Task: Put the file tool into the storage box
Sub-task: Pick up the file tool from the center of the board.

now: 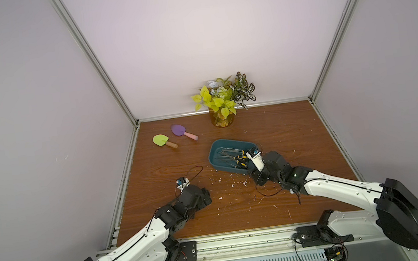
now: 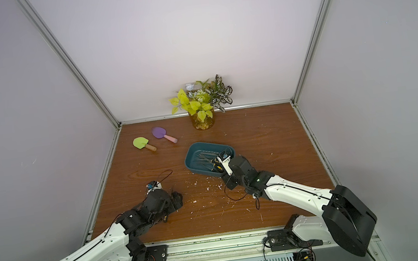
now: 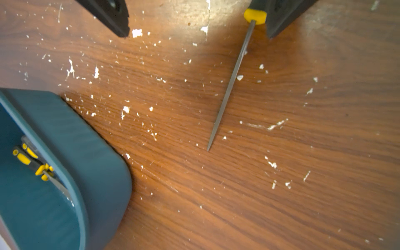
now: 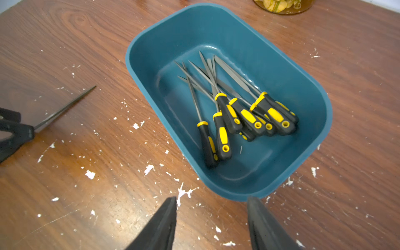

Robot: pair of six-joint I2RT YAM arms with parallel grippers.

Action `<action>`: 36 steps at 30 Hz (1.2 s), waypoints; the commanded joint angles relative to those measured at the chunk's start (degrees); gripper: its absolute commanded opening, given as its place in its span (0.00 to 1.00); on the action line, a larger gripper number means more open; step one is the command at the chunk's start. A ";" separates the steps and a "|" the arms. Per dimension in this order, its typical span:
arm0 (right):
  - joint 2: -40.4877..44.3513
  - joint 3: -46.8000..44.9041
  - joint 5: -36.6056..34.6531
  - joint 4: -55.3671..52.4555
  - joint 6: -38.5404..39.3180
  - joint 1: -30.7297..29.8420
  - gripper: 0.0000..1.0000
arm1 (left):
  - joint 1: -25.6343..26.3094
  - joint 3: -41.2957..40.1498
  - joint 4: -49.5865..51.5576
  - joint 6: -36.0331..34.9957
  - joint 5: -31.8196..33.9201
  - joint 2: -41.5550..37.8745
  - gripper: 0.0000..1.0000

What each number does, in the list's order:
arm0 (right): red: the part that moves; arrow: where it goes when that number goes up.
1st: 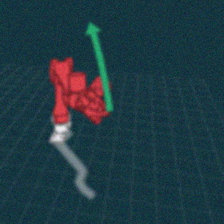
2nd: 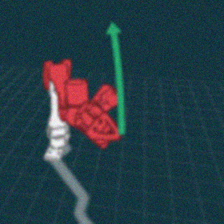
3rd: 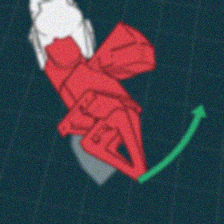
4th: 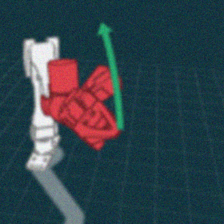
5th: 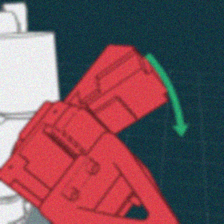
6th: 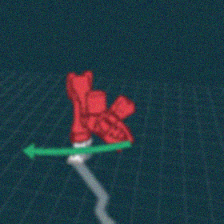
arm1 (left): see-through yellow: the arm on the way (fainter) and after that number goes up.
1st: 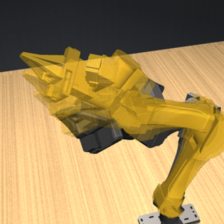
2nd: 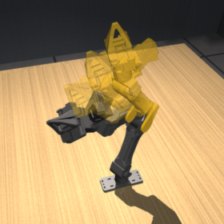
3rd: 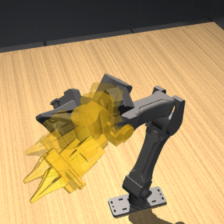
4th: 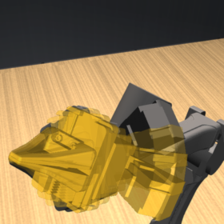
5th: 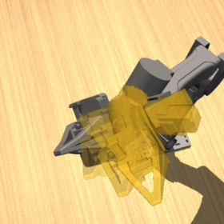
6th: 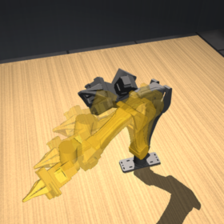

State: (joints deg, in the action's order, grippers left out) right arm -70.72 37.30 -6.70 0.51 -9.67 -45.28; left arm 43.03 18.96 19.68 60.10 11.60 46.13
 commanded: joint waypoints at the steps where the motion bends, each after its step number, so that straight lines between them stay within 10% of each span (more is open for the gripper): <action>1: 1.24 -0.10 0.80 2.90 -2.45 -0.43 0.57 | 0.92 -1.26 3.43 1.00 -0.67 -2.26 1.00; 25: 2.54 -1.79 -0.51 3.54 -3.84 -0.89 0.58 | 8.97 0.80 -10.62 5.17 -6.57 7.95 1.00; 36: 5.09 -2.10 -0.09 2.43 -7.61 -1.70 0.56 | 11.47 10.16 -11.55 1.26 1.92 17.67 1.00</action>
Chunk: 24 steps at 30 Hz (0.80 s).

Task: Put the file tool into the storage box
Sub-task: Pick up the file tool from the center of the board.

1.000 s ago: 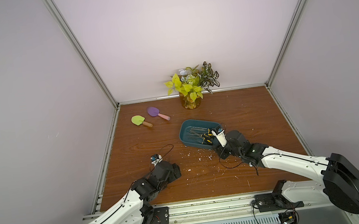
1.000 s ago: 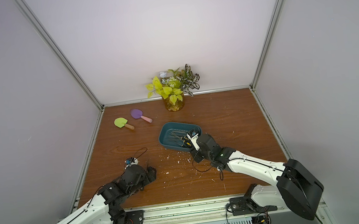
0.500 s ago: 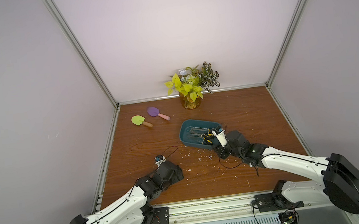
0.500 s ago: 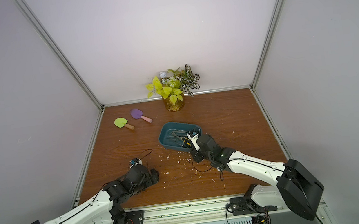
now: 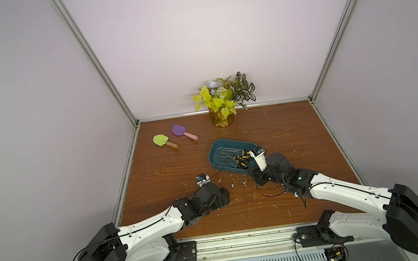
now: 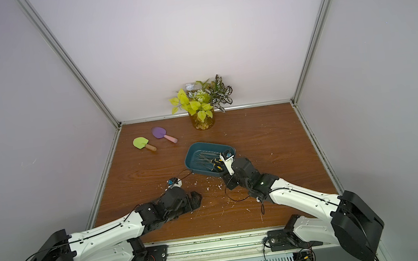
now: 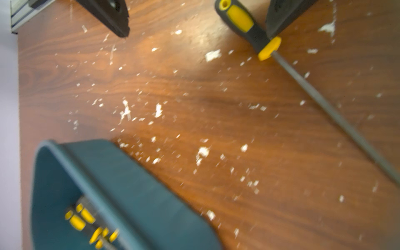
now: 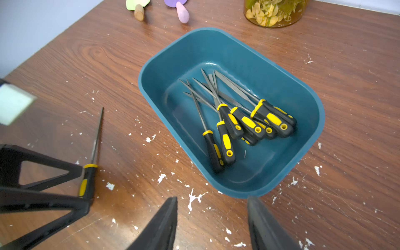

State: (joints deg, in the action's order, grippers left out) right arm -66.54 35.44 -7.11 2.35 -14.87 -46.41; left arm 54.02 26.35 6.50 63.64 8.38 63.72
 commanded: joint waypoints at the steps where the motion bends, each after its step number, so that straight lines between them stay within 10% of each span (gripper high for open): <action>1: 0.82 -0.28 0.55 0.60 -3.17 -0.84 0.56 | 0.44 3.54 2.69 -2.76 7.44 -0.27 1.00; 24: -27.93 14.55 -0.15 8.63 -12.82 -23.68 0.54 | -42.84 6.36 -2.19 -25.82 -8.28 -1.07 1.00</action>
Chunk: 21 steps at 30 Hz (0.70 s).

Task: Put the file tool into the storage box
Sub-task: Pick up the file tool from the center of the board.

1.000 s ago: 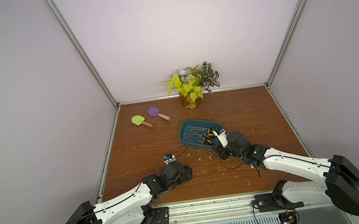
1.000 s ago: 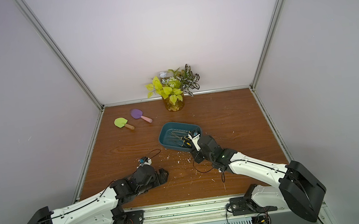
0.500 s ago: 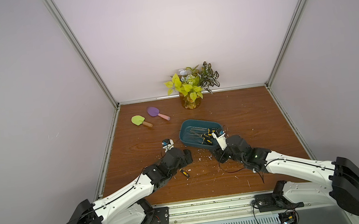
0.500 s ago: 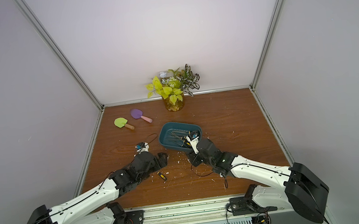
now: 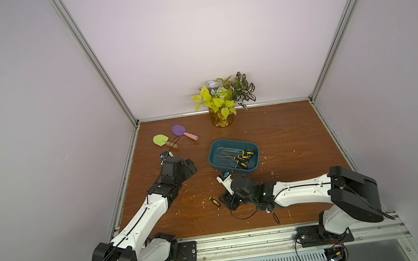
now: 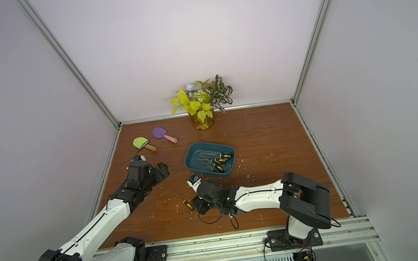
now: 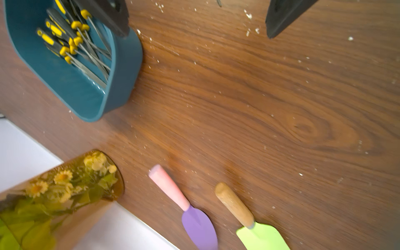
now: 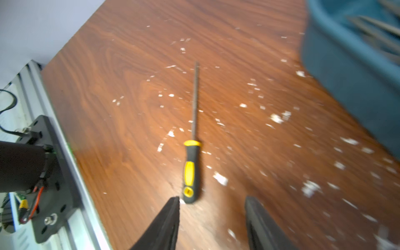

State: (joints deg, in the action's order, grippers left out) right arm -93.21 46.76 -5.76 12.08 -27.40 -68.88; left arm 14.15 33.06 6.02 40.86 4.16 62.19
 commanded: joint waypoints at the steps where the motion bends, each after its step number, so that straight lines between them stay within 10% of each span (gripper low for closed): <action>1: -2.33 4.07 -1.59 -1.43 -0.13 -1.60 0.54 | -3.66 -0.60 -1.80 -3.01 -4.32 0.64 1.00; 21: -17.33 17.26 -7.89 -12.68 2.53 -5.44 0.46 | -4.20 -3.01 -0.56 -2.44 -5.16 -1.70 1.00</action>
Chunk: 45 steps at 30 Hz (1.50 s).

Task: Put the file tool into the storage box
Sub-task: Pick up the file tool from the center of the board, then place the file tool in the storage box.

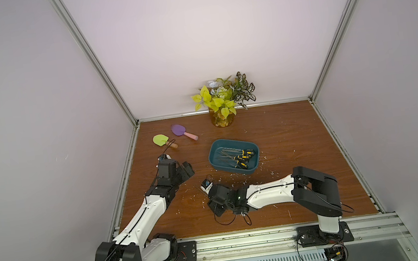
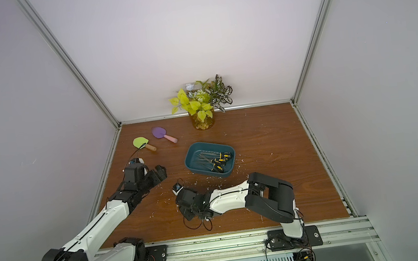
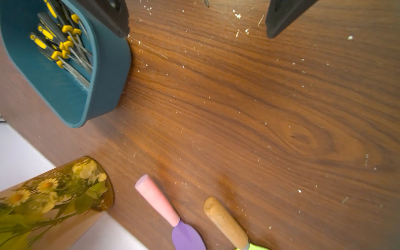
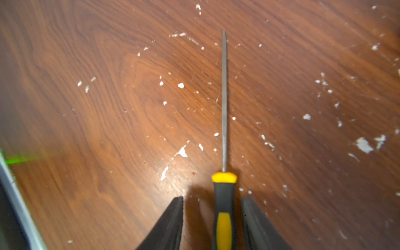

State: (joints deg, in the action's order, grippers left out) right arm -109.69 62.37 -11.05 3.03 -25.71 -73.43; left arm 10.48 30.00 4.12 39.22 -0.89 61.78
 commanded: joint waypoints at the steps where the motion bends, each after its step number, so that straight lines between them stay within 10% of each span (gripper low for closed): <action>1: -1.09 1.78 -2.98 -3.95 0.91 -1.18 0.44 | -0.47 0.14 1.62 -0.85 -0.10 -1.47 1.00; 15: 3.53 1.76 -9.81 -6.55 5.91 -1.65 0.08 | -0.46 2.91 6.26 -0.73 0.67 -6.89 1.00; 24: 15.07 1.81 -9.54 -5.22 20.22 5.25 0.07 | -0.12 4.97 7.90 -0.47 -1.44 -9.04 1.00; 31: 23.69 -8.67 5.96 1.85 33.17 20.56 0.08 | 2.52 5.04 7.52 -0.11 -0.19 -8.97 1.00; 45: 22.97 -15.54 10.33 3.61 36.04 30.45 0.07 | 5.78 5.77 5.37 0.72 0.08 -5.44 1.00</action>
State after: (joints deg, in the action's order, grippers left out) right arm -86.48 46.65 -2.50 4.64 8.47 -43.29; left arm 15.75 33.93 10.28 39.64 -1.28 56.47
